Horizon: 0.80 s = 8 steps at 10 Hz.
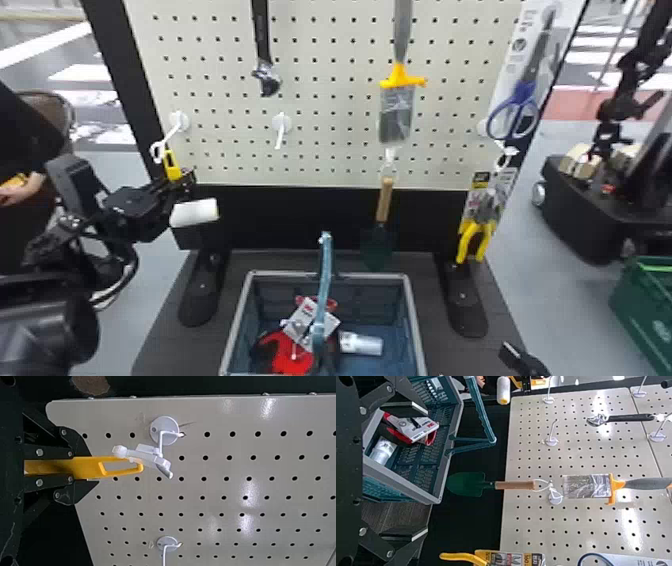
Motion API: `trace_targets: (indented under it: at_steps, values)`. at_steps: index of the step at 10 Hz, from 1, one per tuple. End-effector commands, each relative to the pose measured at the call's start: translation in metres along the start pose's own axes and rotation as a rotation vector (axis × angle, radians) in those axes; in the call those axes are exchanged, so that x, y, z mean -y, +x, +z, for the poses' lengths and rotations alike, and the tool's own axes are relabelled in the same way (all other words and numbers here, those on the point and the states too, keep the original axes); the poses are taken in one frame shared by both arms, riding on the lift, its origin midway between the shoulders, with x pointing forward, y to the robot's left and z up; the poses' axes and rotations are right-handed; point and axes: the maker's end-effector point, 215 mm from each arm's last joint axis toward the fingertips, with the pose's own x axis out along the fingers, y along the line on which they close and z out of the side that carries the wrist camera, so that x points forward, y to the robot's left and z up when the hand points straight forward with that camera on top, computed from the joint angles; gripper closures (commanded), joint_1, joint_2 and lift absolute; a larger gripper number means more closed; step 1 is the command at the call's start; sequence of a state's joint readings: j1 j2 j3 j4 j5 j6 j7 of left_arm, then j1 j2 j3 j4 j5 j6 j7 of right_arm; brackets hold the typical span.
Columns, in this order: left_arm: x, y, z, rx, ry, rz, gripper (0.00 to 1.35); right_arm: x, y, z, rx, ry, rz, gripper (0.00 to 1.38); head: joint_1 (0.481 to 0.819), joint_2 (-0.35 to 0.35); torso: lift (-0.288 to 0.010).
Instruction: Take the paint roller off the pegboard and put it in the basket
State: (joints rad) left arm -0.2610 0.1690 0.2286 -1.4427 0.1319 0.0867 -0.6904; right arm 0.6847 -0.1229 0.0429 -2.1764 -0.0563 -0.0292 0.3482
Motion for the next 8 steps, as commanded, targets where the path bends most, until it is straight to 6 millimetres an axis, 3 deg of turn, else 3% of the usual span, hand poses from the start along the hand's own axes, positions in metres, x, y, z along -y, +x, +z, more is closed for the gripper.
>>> trace_targets:
  at_steps: [1, 3, 5, 8]
  values:
    - [0.001, -0.001, 0.011, 0.022, 0.019, 0.007, 1.22, 0.000, 0.000, 0.000, 0.001, 0.000, 0.000, 0.25, 0.549, 0.000, -0.100]
    - [0.005, -0.007, 0.037, 0.062, 0.066, 0.016, 1.22, 0.000, 0.000, -0.002, -0.003, 0.003, 0.000, 0.25, 0.549, 0.000, -0.100]
    - [0.011, -0.021, 0.051, 0.092, 0.081, 0.044, 1.22, 0.000, -0.001, -0.003, -0.005, 0.004, 0.000, 0.25, 0.549, 0.000, -0.100]
    - [0.019, -0.049, 0.038, 0.102, 0.030, 0.076, 1.22, 0.000, -0.001, -0.003, -0.005, 0.006, 0.000, 0.25, 0.549, 0.000, -0.100]
